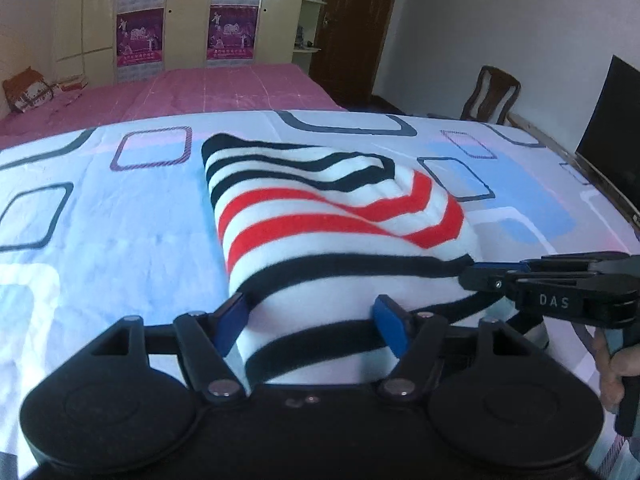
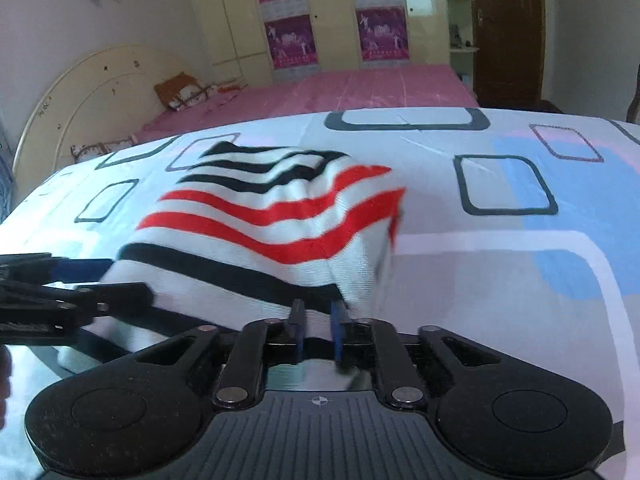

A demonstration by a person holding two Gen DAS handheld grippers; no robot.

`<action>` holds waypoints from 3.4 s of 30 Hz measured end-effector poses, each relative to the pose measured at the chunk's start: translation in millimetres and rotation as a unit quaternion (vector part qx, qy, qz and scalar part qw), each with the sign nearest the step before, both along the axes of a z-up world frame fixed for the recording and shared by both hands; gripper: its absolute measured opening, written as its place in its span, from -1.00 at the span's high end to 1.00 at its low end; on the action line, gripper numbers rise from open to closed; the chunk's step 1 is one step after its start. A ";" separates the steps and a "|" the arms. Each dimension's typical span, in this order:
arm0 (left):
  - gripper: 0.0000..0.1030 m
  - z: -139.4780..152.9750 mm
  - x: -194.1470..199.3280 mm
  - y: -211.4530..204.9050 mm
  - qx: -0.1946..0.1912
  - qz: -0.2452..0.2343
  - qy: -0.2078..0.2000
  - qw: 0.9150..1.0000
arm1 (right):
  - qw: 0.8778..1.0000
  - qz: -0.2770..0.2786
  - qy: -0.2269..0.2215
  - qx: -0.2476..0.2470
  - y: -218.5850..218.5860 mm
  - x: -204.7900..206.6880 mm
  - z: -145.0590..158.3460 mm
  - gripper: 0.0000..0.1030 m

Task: Fold small clothes

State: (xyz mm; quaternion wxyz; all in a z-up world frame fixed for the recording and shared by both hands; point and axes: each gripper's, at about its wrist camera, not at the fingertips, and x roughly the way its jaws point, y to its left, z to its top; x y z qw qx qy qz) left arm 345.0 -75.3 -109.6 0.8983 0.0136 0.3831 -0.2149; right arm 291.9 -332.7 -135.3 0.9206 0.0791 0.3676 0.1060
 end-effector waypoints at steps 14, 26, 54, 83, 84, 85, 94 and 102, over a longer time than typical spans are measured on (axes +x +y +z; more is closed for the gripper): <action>-0.24 28.0 43.1 -8.8 -0.011 0.004 -0.026 1.000 | 0.997 0.000 -0.063 -0.037 12.6 61.0 38.2 0.87; -0.34 -22.0 69.9 -6.6 -0.010 0.043 -0.018 0.999 | 0.996 -0.017 -0.033 -0.080 5.7 118.3 -18.7 0.88; -0.45 -10.0 90.3 -14.9 0.009 0.055 0.005 0.998 | 0.997 -0.024 -0.067 -0.042 -0.2 93.1 18.9 -0.69; -0.29 5.9 10.8 2.7 -0.019 0.044 0.017 0.999 | 0.999 0.028 -0.032 -0.012 -9.4 -13.8 17.9 0.42; -0.29 6.5 8.5 3.6 -0.020 0.043 0.019 0.999 | 0.999 0.032 -0.030 -0.010 -8.4 -20.5 17.6 0.42; -0.30 6.0 6.5 4.5 -0.021 0.041 0.023 0.999 | 0.999 0.035 -0.029 -0.019 -5.9 -25.9 15.5 0.42; -0.40 3.5 6.0 8.5 -0.023 0.040 0.040 0.998 | 0.999 0.027 0.016 0.011 -18.2 -33.3 7.9 0.42; -0.65 12.9 18.1 5.3 -0.034 0.053 0.050 0.997 | 0.999 -0.004 0.001 0.036 -30.5 -2.0 20.3 -0.51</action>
